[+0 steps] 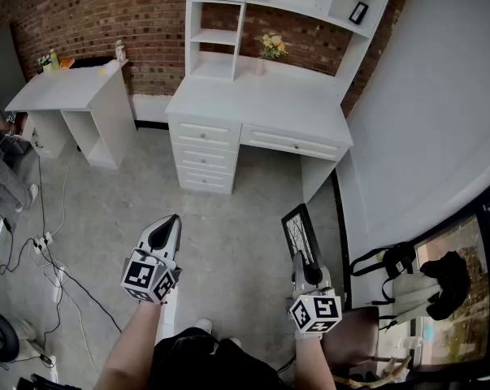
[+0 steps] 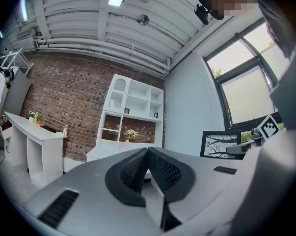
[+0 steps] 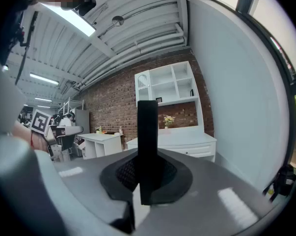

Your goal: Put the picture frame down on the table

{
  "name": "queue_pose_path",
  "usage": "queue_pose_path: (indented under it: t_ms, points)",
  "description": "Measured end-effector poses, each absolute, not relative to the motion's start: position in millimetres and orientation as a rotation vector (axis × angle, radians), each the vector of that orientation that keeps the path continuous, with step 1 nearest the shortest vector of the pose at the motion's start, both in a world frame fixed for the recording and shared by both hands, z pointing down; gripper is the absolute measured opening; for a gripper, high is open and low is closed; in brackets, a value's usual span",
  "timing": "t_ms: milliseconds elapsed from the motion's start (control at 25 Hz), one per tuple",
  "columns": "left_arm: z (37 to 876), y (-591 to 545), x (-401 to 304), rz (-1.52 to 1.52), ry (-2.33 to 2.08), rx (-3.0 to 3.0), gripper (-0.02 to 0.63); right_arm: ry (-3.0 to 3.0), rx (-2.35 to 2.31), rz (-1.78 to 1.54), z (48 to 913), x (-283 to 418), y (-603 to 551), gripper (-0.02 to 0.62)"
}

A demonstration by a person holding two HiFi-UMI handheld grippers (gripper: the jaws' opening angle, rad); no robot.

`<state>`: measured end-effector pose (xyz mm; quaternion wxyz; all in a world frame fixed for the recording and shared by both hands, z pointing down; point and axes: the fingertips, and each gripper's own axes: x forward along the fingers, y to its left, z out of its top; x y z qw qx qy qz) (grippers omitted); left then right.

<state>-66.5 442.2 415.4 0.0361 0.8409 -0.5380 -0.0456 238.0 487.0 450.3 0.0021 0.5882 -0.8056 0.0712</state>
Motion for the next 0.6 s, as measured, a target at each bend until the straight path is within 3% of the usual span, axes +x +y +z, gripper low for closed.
queue_pose_path:
  t_ms: [600]
  points:
    - [428,412,-84,-0.173,-1.634,2.571,-0.006,-2.55,1.887,0.259,458,213,461,0.014]
